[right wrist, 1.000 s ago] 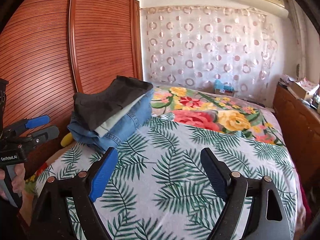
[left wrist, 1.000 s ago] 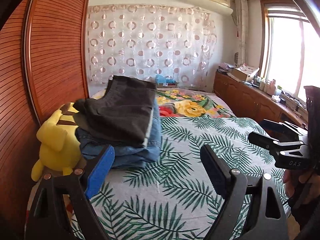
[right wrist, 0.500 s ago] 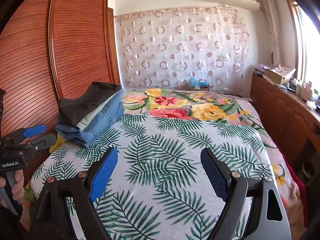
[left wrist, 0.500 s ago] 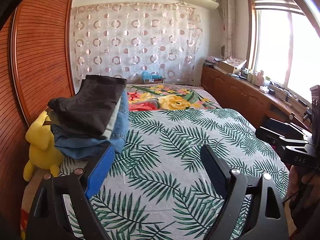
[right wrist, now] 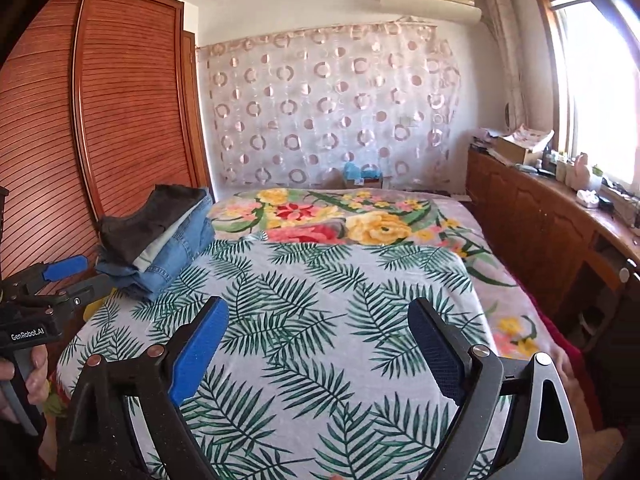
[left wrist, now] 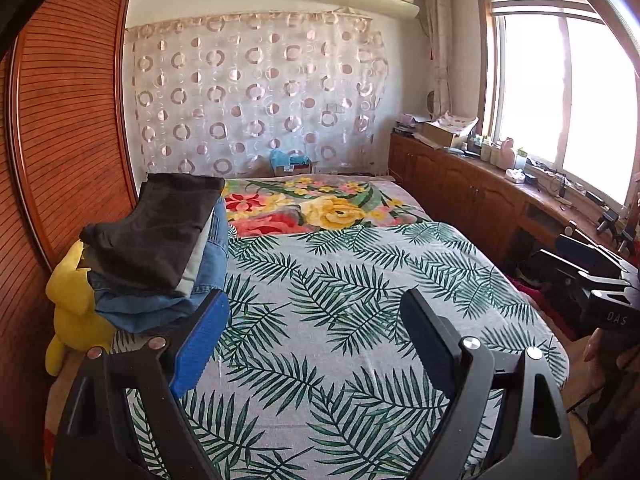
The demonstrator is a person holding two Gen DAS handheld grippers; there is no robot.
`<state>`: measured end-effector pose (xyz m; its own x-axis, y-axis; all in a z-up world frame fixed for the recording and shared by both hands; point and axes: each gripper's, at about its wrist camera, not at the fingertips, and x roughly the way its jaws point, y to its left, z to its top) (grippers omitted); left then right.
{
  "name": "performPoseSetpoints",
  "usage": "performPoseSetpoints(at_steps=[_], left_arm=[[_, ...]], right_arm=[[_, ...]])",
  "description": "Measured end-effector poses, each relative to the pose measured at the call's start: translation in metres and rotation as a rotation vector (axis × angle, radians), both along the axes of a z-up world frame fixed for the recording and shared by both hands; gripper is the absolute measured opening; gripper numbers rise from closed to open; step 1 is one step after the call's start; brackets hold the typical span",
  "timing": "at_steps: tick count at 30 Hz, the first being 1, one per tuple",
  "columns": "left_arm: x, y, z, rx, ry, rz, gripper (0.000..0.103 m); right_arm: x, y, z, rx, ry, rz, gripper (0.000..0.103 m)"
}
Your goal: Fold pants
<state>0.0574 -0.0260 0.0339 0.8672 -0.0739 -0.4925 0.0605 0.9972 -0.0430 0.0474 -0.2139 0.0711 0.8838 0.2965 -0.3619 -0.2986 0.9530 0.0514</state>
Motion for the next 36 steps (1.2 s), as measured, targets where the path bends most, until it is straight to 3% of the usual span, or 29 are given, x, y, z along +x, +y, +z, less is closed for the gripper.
performPoseSetpoints(at_steps=[16,36], left_arm=[[-0.015,-0.001,0.025,0.002,-0.055,0.007,0.088],[-0.016,-0.002,0.025,0.003,-0.054,0.007,0.088]], right_arm=[[-0.033,0.001,-0.003,0.019,-0.068,-0.020,0.095],[-0.023,-0.010,-0.003,0.026,-0.068,-0.008,0.095]])
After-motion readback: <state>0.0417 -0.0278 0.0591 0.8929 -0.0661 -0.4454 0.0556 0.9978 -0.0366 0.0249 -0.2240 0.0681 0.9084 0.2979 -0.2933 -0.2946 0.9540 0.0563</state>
